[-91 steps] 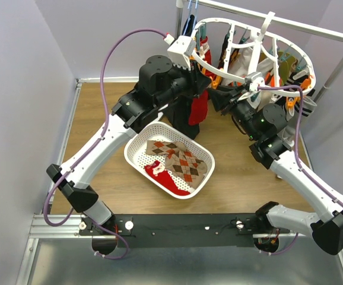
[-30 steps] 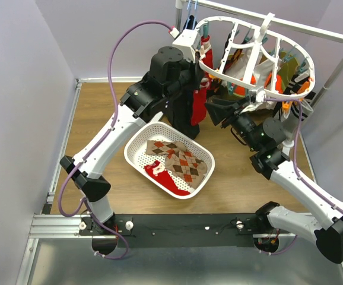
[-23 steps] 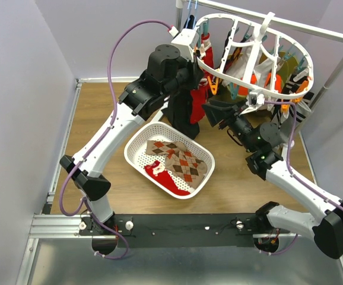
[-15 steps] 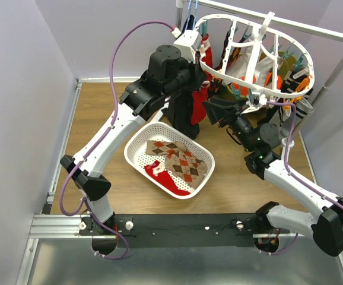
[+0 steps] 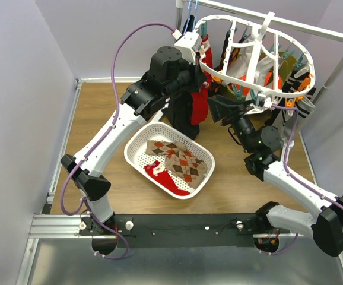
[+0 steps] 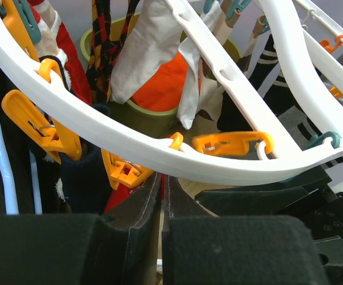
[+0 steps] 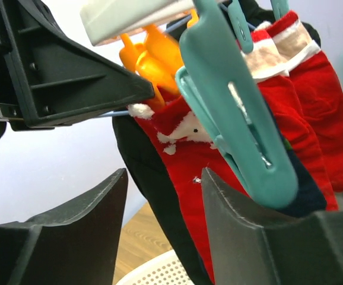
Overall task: Clip the socks to the hanger
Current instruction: Open the clamp at the hanger.
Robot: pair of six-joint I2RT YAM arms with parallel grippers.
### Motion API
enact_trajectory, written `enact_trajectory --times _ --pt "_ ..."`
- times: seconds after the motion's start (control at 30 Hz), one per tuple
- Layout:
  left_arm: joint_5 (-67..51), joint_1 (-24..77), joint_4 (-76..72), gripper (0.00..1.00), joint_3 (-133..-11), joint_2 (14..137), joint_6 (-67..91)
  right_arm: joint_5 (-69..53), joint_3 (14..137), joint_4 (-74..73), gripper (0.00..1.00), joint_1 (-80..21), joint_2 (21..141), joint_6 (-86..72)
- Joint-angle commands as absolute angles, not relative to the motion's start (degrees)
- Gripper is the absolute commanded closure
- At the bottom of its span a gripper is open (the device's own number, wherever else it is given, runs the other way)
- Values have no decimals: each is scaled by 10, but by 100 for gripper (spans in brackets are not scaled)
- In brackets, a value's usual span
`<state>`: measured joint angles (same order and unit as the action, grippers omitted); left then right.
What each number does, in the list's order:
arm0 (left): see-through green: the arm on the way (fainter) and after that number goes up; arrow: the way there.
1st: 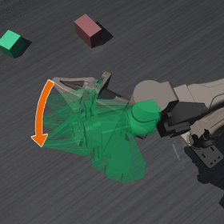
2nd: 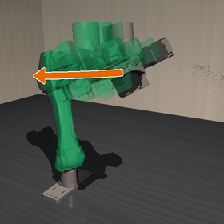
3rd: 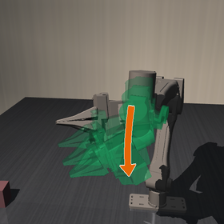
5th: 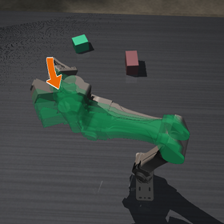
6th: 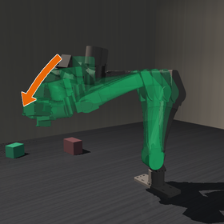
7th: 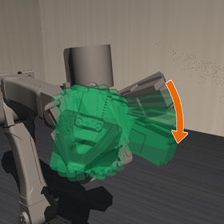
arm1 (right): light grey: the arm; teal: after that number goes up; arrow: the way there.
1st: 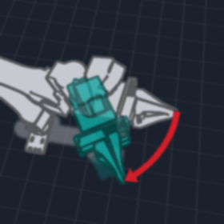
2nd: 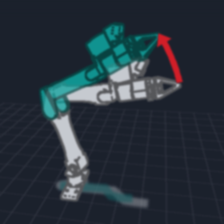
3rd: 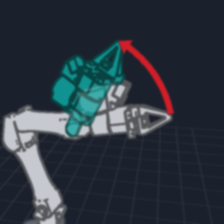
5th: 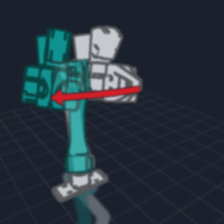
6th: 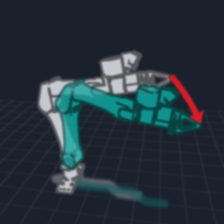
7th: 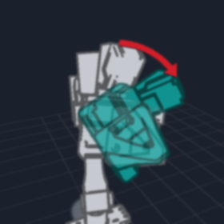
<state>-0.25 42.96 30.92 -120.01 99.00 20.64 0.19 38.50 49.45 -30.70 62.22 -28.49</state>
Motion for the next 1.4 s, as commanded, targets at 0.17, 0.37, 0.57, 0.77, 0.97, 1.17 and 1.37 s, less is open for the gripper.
enact_trajectory --times 0.17,0.37,0.57,0.77,0.97,1.17,1.37 --pt "-4 422 301 86 -1210 985 207 43 390 562 36 -307 632 -276" --pt "-4 420 304 86 -1209 983 208 33 407 588 30 -307 662 -275" --pt "-4 420 304 86 -1207 981 207 25 425 599 30 -307 681 -273" --pt "-5 420 305 86 -1207 979 206 76 428 590 29 -307 679 -265" --pt "-5 420 307 86 -1207 978 204 72 435 586 29 -307 683 -256" --pt "-4 419 299 85 -1204 962 200 47 446 512 29 -307 665 -258" --pt "-32 419 240 75 -1143 905 186 40 451 371 26 -307 600 -249"
